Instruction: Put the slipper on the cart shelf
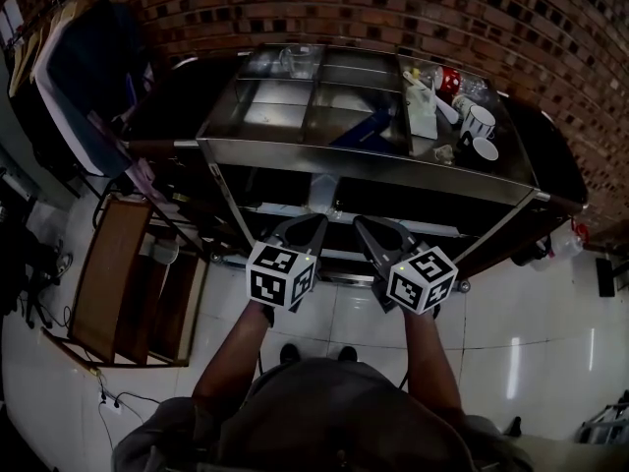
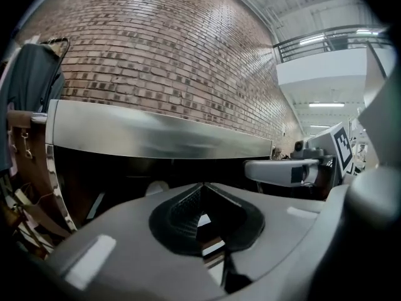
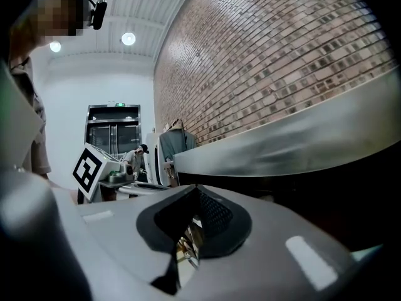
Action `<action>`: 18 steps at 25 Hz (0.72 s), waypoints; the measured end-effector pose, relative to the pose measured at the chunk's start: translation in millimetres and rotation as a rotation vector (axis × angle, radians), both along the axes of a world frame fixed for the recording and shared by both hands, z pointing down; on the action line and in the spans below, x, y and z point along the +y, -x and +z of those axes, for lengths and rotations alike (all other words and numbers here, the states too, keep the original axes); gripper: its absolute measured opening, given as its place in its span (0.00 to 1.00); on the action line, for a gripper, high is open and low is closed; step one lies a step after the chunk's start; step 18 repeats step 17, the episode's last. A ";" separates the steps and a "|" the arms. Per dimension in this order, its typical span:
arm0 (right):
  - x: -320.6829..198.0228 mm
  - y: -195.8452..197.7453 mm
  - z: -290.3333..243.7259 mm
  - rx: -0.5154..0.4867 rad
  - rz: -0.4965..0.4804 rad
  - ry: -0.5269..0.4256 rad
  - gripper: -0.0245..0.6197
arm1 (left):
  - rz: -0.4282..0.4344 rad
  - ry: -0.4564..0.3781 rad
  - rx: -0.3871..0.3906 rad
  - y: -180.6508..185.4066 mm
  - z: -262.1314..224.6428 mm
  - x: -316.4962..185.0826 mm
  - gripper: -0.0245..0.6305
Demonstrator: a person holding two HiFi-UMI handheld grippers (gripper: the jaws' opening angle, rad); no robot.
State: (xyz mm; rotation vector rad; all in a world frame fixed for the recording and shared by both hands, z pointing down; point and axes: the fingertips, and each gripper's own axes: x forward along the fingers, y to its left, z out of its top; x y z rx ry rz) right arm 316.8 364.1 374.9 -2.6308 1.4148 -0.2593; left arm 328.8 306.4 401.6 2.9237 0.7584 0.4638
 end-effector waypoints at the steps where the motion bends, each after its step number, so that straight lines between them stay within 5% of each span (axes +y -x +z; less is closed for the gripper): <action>1: -0.6 -0.3 -0.2 0.000 0.001 0.001 0.04 | 0.002 0.002 -0.001 -0.3 0.5 -0.6 0.05; 18: -10.0 -2.3 1.3 -0.008 0.005 0.008 0.04 | 0.006 0.040 -0.015 -3.1 4.4 -9.3 0.05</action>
